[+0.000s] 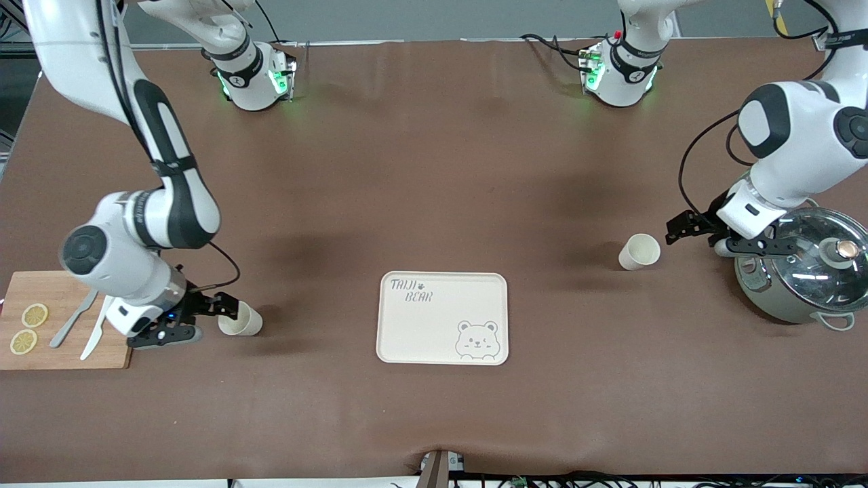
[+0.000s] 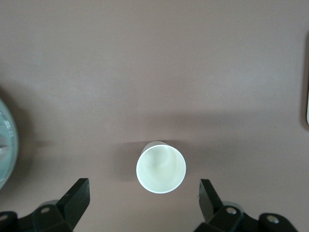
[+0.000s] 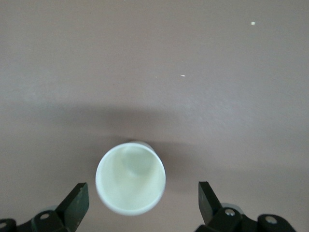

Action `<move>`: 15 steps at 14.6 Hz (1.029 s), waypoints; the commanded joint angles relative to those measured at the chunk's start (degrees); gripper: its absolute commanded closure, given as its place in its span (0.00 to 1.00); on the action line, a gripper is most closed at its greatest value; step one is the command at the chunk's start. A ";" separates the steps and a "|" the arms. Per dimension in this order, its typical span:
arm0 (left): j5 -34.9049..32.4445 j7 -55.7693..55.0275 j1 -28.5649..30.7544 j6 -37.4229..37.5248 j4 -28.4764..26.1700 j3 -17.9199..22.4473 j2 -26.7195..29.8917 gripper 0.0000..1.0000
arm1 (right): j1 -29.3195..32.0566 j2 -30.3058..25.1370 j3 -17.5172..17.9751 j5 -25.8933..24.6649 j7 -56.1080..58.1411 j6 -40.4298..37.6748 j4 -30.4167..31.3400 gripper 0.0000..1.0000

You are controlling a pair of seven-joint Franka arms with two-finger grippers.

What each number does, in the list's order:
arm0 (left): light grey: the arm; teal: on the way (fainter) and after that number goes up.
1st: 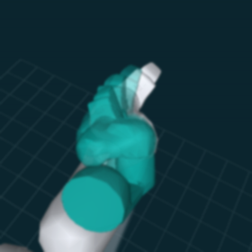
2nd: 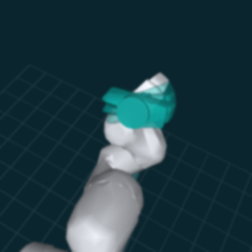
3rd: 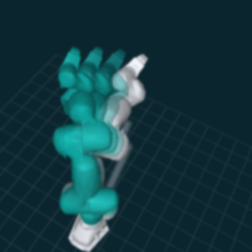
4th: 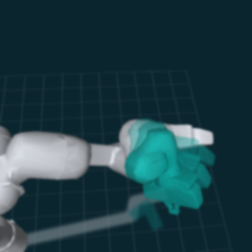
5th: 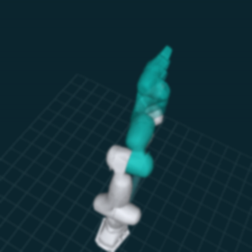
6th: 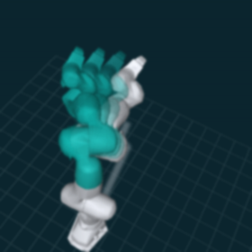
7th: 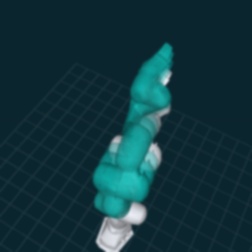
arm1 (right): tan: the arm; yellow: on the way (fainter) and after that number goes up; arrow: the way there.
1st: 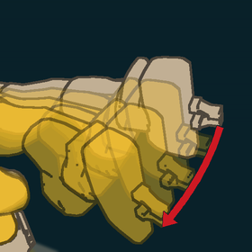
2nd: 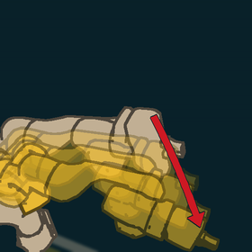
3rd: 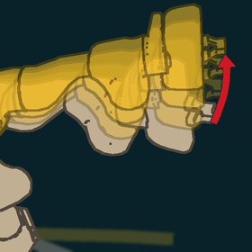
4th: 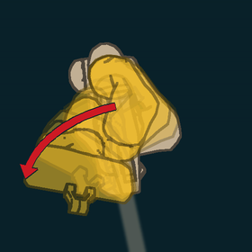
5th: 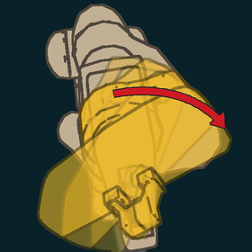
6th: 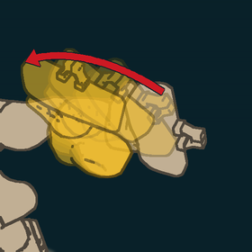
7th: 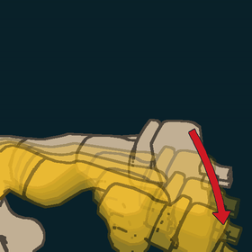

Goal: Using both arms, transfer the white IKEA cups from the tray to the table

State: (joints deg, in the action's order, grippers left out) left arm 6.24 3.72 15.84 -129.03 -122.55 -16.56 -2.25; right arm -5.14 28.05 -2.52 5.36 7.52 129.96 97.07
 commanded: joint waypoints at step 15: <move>-9.57 -2.00 -19.70 28.38 22.35 13.83 2.78 0.00 | 6.28 -24.88 -0.02 -0.79 0.48 -36.53 -6.36 0.00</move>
State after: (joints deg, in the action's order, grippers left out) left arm -1.28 -2.01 -2.19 -104.17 -102.28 -4.81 0.32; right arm 0.22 5.35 -2.83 5.26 7.53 94.16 89.93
